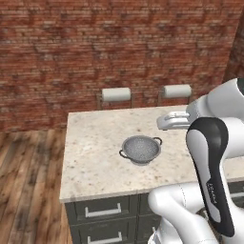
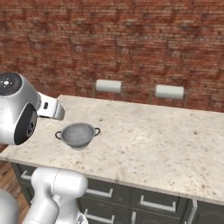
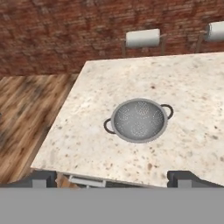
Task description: Pick the colander and jug and place them in the sink. Then turn on the water.
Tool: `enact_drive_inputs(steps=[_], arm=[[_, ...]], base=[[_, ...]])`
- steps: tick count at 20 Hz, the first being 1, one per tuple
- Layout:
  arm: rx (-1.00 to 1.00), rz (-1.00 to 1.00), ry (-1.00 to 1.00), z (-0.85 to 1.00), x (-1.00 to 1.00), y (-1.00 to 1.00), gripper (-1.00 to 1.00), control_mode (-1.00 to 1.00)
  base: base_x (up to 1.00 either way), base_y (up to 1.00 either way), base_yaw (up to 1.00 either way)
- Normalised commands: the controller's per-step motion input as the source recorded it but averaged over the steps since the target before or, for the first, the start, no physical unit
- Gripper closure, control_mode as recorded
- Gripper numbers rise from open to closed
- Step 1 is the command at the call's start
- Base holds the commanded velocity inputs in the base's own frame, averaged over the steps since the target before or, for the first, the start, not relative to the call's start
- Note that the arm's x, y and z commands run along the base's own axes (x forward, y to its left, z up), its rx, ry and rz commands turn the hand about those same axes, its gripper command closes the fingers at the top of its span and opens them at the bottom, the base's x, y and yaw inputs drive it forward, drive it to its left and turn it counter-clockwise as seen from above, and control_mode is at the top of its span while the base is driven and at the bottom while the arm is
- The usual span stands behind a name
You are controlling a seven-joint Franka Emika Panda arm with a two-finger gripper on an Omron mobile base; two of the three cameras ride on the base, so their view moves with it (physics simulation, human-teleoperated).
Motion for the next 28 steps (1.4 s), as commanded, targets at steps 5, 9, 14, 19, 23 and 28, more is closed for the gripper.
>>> enact_drive_inputs(steps=[5,9,14,19,23,28], arm=[[0.0,0.0,0.0,0.0,0.0,0.0,-1.0,1.0],[0.14,0.0,0.0,-0.06,0.24,-0.05,-1.0,-1.0],[0.18,0.0,0.03,-0.02,0.16,-0.08,-1.0,-1.0],[0.02,-0.18,0.2,-0.1,0.03,-0.04,-1.0,-1.0],[0.0,-0.26,0.27,-0.09,0.03,-0.06,-1.0,-1.0],[0.04,-0.15,0.07,-0.21,0.0,-0.11,-1.0,-1.0]], base=[[0.7,-0.08,0.06],[0.41,0.0,0.01],[0.0,0.0,0.0],[0.0,0.0,0.0],[0.0,0.0,0.0],[0.0,0.0,0.0]])
